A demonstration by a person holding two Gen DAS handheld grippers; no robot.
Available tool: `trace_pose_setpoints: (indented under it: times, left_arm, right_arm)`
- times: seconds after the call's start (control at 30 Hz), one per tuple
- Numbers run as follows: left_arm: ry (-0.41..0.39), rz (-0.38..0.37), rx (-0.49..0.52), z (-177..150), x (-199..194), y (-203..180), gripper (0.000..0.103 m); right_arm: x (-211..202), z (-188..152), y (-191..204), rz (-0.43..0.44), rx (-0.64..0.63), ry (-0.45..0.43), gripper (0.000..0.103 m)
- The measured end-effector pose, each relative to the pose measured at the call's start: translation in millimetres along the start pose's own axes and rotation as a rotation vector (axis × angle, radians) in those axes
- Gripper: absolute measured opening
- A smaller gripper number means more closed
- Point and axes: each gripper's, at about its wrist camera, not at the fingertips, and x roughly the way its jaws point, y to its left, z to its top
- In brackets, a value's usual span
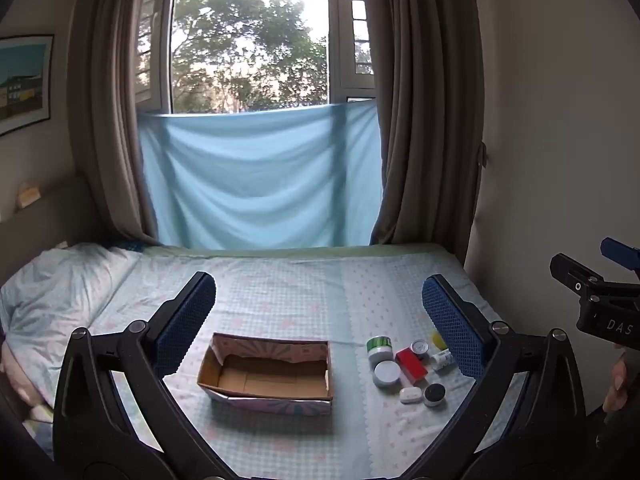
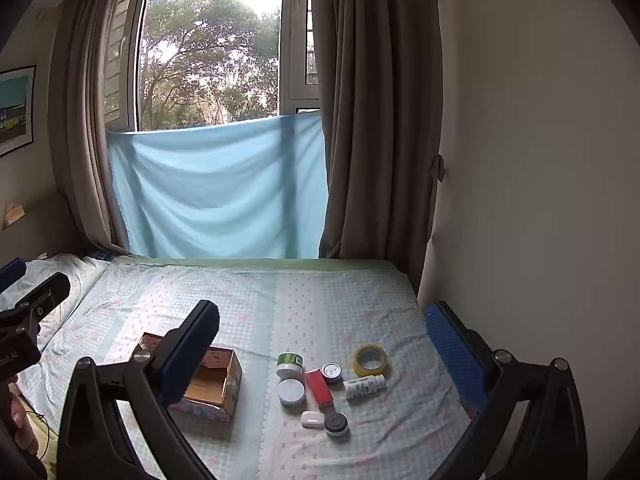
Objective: Organize rigid objects
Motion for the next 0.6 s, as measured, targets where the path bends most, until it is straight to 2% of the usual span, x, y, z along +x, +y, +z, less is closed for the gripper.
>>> trace_pose_setpoints:
  times: [0.6]
  left_arm:
    - [0.011, 0.004, -0.006, 3.0, -3.1, 1.8, 0.103]
  right_arm:
    - [-0.8, -9.6, 15.4, 0.006, -0.018, 0.003, 0.103]
